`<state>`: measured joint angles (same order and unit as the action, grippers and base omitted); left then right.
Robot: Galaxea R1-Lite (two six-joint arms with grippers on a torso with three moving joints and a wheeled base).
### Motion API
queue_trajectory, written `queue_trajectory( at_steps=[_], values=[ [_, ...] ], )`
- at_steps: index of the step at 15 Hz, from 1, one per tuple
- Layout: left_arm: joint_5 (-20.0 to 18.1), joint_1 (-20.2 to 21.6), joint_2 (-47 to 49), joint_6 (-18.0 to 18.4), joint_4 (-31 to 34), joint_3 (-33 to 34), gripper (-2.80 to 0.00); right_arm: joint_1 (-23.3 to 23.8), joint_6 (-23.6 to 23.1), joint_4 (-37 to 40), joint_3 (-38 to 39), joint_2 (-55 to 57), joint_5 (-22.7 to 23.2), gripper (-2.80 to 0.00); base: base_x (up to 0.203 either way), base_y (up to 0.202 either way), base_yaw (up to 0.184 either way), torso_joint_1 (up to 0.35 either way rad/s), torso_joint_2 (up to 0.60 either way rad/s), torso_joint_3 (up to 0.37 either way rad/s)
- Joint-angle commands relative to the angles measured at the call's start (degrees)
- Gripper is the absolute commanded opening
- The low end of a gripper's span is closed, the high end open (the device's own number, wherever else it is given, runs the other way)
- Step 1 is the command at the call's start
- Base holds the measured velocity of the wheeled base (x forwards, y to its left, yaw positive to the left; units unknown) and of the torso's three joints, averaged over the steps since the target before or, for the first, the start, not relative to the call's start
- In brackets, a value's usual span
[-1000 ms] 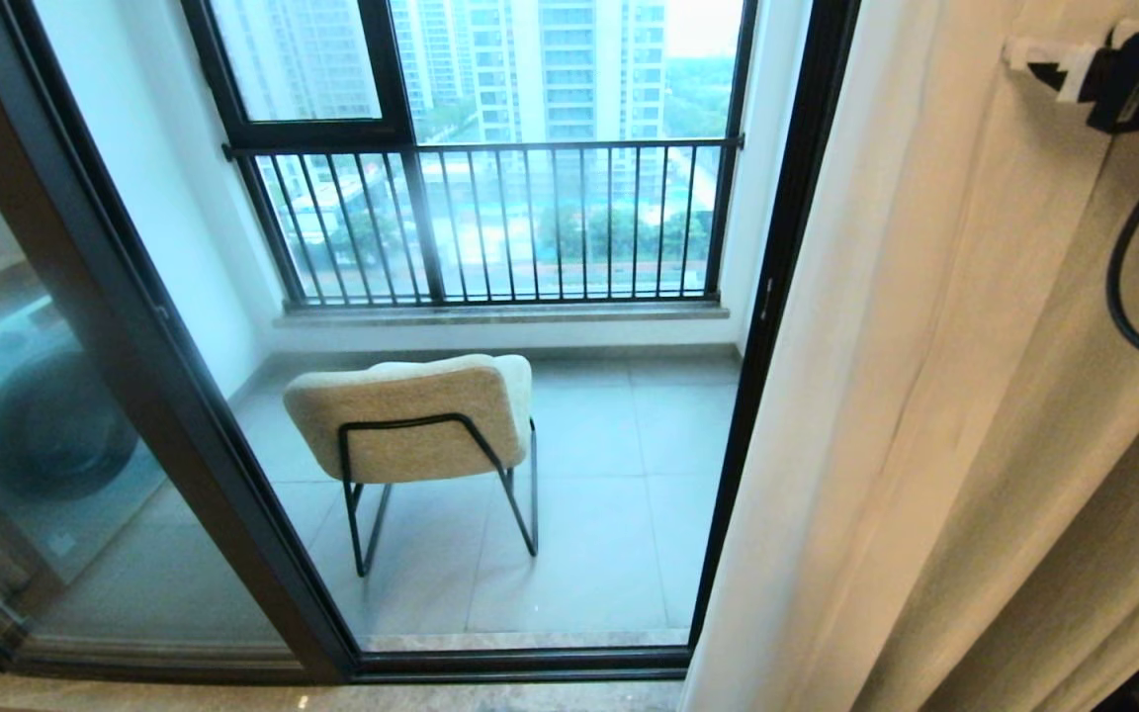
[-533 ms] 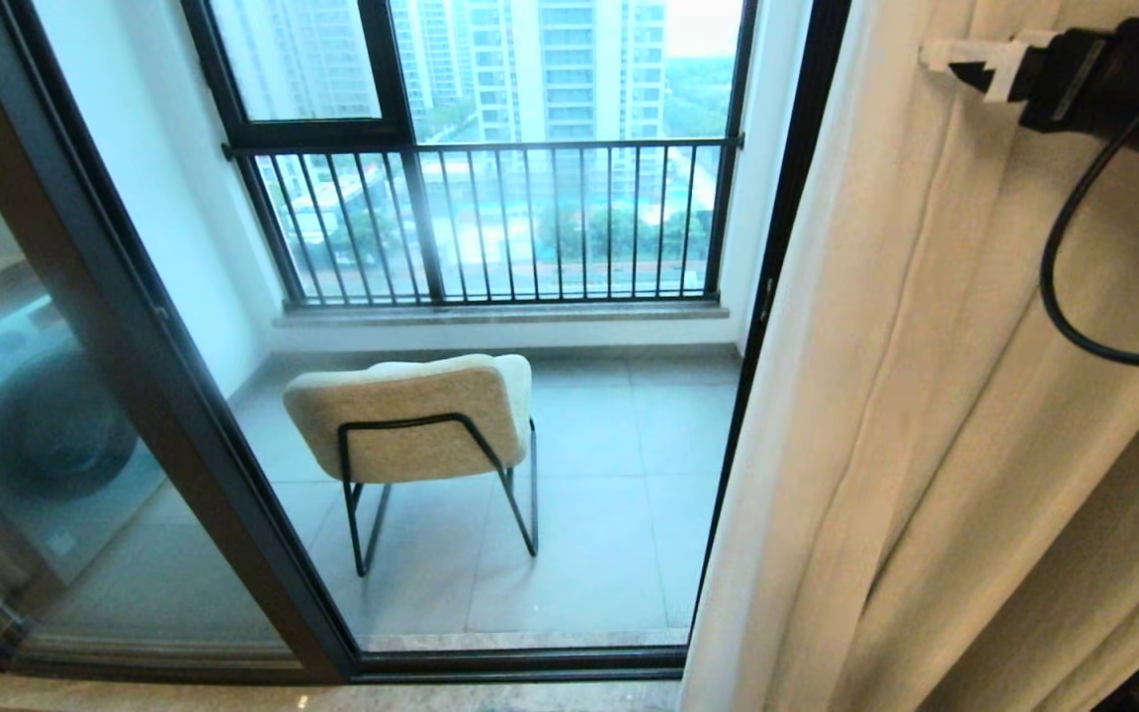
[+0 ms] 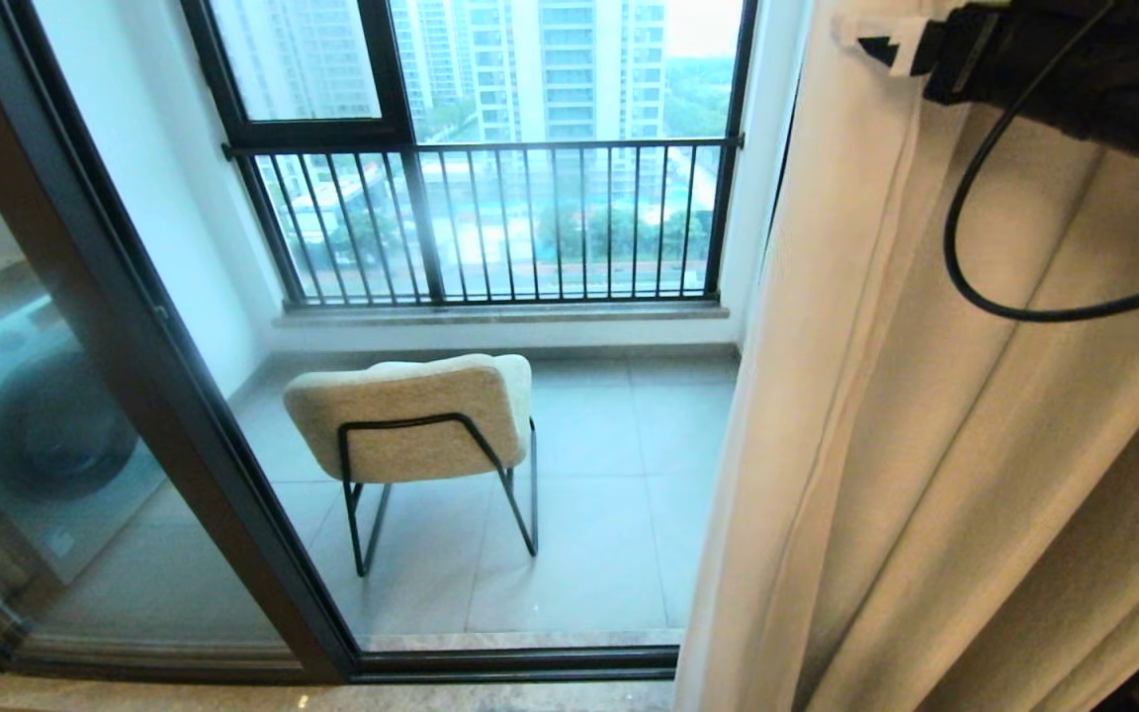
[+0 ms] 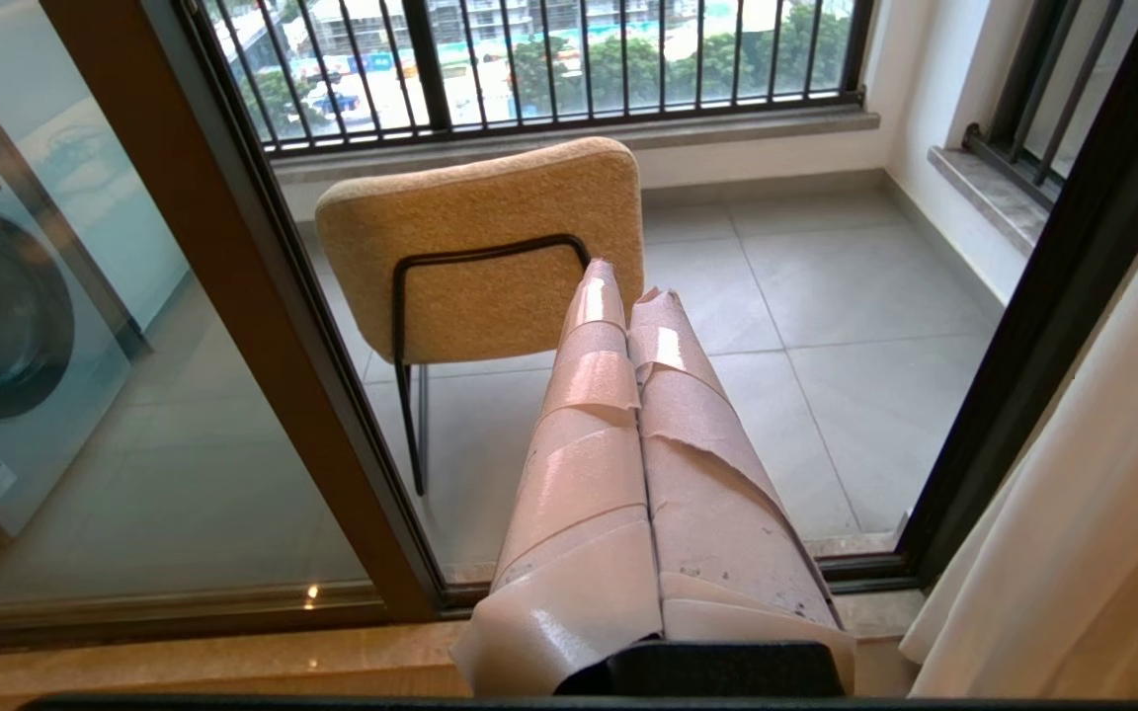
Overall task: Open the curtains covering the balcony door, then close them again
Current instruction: Close the inner curtains on both sides
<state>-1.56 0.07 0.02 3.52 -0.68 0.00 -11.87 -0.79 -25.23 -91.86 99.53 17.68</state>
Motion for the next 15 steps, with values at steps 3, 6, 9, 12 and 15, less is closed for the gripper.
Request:
queue_trajectory(
  at_steps=[3,6,9,12,15],
  values=[
    [0.0,0.0,0.0,0.0,0.0,0.0,-2.8,-1.5,-3.4,-0.1,-5.0,7.2,-7.1,0.0,0.0,0.0,0.0,0.0,0.0,0.0],
    [0.0,0.0,0.0,0.0,0.0,0.0,-2.8,-1.7,-4.0,-0.4,-7.6,9.6,-10.6,0.0,0.0,0.0,0.0,0.0,0.0,0.0],
    [0.0,0.0,0.0,0.0,0.0,0.0,-2.8,-2.3,-5.6,-0.5,-11.9,12.1,-15.9,0.0,0.0,0.0,0.0,0.0,0.0,0.0],
    [0.0,0.0,0.0,0.1,0.0,0.0,-2.8,-2.5,-5.9,-0.9,-13.1,12.8,-18.6,-2.8,0.0,0.0,0.0,0.0,0.0,0.0],
    [0.0,0.0,0.0,0.0,0.0,0.0,-2.8,-2.5,-5.7,-3.2,-13.3,12.9,-21.5,-2.8,0.0,0.0,0.0,0.0,0.0,0.0]
  ],
)
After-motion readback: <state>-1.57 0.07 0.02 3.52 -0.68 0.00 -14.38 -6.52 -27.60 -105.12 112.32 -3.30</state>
